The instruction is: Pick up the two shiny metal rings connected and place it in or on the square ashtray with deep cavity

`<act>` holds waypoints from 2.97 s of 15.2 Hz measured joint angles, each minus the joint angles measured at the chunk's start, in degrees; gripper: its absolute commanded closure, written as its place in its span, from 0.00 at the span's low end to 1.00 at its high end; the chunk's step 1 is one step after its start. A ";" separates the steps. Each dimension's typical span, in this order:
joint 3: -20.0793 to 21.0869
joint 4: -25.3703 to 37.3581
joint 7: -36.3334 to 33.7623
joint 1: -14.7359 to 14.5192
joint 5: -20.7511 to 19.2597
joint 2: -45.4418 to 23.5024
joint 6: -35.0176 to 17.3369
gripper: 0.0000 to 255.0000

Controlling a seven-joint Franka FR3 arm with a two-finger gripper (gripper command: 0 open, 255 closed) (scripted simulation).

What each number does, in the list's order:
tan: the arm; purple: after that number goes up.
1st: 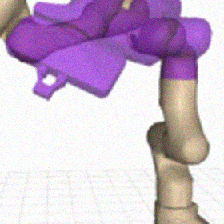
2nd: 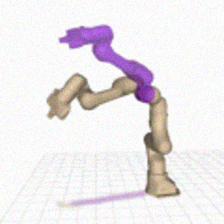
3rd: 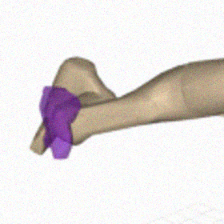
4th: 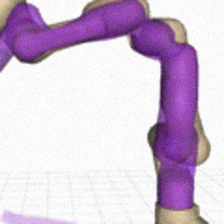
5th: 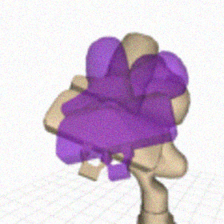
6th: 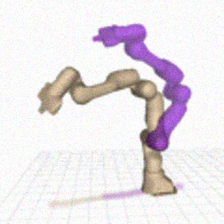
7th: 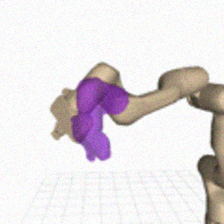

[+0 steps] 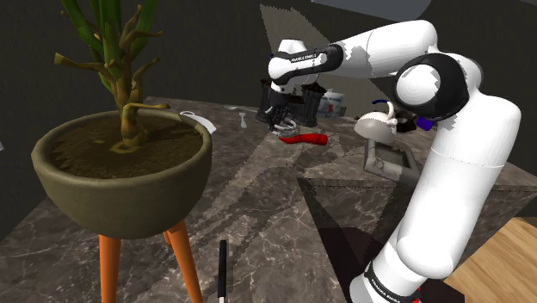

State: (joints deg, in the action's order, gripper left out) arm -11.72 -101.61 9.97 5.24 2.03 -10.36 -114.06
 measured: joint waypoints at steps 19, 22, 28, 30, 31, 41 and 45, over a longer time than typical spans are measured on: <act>-0.16 11.24 -0.15 0.14 -0.28 0.87 12.12 1.00; -0.16 13.95 -0.19 0.17 -0.23 0.53 14.49 1.00; -0.79 10.63 0.94 0.70 -1.07 5.08 15.65 1.00; -1.37 6.80 2.04 1.27 -1.67 8.08 14.74 1.00; -1.54 3.48 2.26 1.38 -2.26 10.64 13.93 1.00; -5.07 -14.10 8.19 5.29 -7.22 28.80 13.78 1.00; -6.73 -19.99 10.84 7.39 -9.62 35.57 14.32 1.00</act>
State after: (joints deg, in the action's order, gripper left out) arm -18.45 -121.60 20.82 12.63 -7.60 25.21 -99.74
